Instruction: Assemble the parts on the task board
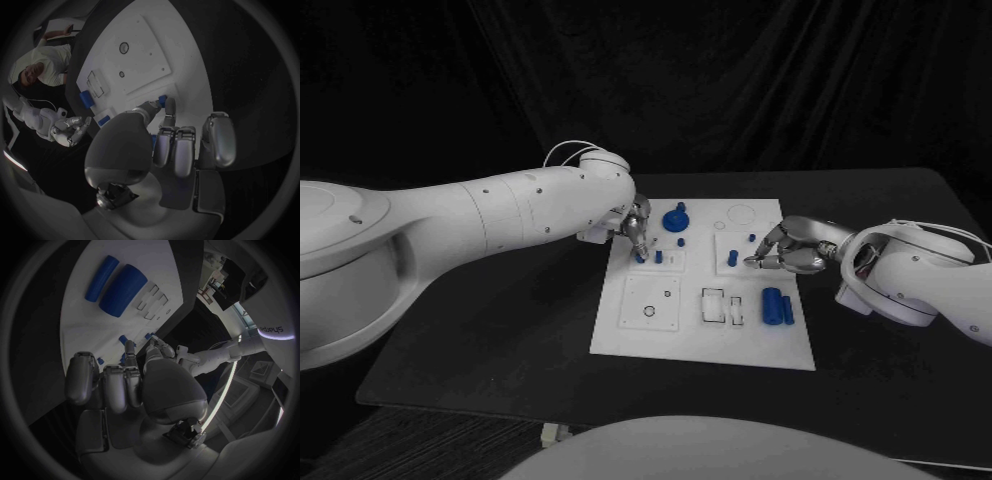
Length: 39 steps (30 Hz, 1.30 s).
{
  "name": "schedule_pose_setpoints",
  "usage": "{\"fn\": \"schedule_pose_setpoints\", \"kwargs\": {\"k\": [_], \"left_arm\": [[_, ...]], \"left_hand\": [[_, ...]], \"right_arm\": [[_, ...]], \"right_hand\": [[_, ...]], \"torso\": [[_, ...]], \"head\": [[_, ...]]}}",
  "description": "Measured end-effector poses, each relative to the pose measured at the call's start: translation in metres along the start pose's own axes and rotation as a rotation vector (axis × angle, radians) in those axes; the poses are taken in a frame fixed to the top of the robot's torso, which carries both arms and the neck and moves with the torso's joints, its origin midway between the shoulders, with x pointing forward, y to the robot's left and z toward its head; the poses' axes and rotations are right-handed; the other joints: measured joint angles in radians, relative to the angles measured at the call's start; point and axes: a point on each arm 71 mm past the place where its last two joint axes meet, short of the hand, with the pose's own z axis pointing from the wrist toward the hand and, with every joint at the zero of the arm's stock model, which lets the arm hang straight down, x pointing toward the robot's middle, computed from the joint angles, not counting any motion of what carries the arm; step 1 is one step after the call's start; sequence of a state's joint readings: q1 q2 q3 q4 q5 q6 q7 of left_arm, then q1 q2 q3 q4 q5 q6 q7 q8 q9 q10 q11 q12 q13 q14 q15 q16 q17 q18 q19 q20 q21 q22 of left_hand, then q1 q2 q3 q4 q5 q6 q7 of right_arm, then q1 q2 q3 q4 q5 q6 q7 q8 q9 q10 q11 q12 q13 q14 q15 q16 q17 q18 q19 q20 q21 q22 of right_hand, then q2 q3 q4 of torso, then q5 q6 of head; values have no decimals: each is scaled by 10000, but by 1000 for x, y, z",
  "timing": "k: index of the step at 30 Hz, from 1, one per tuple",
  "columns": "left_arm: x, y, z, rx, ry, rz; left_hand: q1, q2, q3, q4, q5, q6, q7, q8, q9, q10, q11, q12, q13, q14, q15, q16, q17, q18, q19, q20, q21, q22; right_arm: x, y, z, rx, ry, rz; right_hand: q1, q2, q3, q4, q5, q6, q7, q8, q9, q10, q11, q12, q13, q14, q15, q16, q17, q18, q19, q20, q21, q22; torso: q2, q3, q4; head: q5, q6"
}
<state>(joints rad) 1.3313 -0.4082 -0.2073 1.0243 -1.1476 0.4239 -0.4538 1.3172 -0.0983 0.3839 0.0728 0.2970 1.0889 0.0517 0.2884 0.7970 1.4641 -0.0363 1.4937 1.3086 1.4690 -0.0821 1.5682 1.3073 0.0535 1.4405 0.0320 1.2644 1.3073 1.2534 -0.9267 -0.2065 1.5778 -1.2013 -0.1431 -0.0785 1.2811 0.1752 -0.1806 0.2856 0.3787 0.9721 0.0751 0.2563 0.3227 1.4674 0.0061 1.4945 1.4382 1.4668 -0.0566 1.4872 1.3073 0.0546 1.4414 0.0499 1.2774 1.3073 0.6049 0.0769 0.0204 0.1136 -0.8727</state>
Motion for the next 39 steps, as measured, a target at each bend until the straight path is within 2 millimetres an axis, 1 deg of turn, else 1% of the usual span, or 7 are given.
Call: {"fn": "schedule_pose_setpoints", "kwargs": {"k": [11,17,25,27,31,34,39], "left_arm": [[0,-2,1,-144,-17,27],[0,-3,2,-172,-61,-6],[0,-3,3,-170,-118,-63],[-1,-3,3,-171,-138,-81],[-1,-3,3,-169,-176,-113],[-1,-2,4,-179,-192,-133],[0,-1,4,-184,-218,-173]], "left_hand": [[3,-1,45,45,-22,-57,-56,57,87,0,3,-6,0,0,1,0,0,1,0,0,0,0],[48,44,113,113,-640,-78,-77,233,344,2,6,-69,0,0,1,0,0,0,0,0,-38,0],[69,64,141,140,-1048,-88,-67,126,331,10,13,-115,0,0,1,0,0,0,0,1,-162,0],[63,70,141,140,-1192,-186,31,89,334,9,14,-115,0,-1,1,0,0,-1,-36,-36,-192,0],[-33,166,36,245,-1427,-437,81,71,398,8,15,-186,0,-1,1,0,0,0,-36,-36,-259,0],[-109,241,-128,408,-1664,-855,7,48,471,14,17,-187,0,0,1,0,0,-1,-74,2,-332,0],[-125,226,-317,443,-1763,-1250,-15,43,530,27,102,-187,0,-38,38,0,0,-1,-119,47,-427,0]], "right_arm": [[0,0,0,6,15,5],[1,0,0,8,29,4],[1,-1,0,12,42,4],[1,-1,0,14,44,4],[1,-1,0,21,47,4],[1,-1,0,22,50,4],[1,-1,0,21,56,5]], "right_hand": [[0,0,0,0,0,0,0,0,1,-1,2,15,0,13,16,0,0,0,0,0,0,8],[0,0,0,0,0,0,0,0,1,-2,2,26,0,13,19,0,1,0,0,0,0,7],[0,0,0,0,0,0,0,0,2,-3,3,-6,0,2,33,0,0,0,0,0,0,6],[0,0,0,0,0,0,0,0,2,-3,4,-9,0,2,34,0,0,0,0,0,0,6],[0,0,0,0,0,0,0,0,2,-18,19,-11,0,2,36,0,0,1,0,0,0,5],[0,0,0,0,0,0,0,0,2,-18,19,-11,0,7,44,0,1,0,0,0,0,5],[0,0,0,0,0,0,0,0,2,-19,20,-10,0,-21,19,0,0,0,0,0,1,4]], "torso": [[0,2,-4],[-1,2,-7],[-1,2,-11],[-1,2,-11],[-1,2,-10],[-1,2,-8],[-1,2,-8]], "head": [[11,0],[11,0],[17,0],[8,0],[-5,0],[-6,0],[-4,0]]}}
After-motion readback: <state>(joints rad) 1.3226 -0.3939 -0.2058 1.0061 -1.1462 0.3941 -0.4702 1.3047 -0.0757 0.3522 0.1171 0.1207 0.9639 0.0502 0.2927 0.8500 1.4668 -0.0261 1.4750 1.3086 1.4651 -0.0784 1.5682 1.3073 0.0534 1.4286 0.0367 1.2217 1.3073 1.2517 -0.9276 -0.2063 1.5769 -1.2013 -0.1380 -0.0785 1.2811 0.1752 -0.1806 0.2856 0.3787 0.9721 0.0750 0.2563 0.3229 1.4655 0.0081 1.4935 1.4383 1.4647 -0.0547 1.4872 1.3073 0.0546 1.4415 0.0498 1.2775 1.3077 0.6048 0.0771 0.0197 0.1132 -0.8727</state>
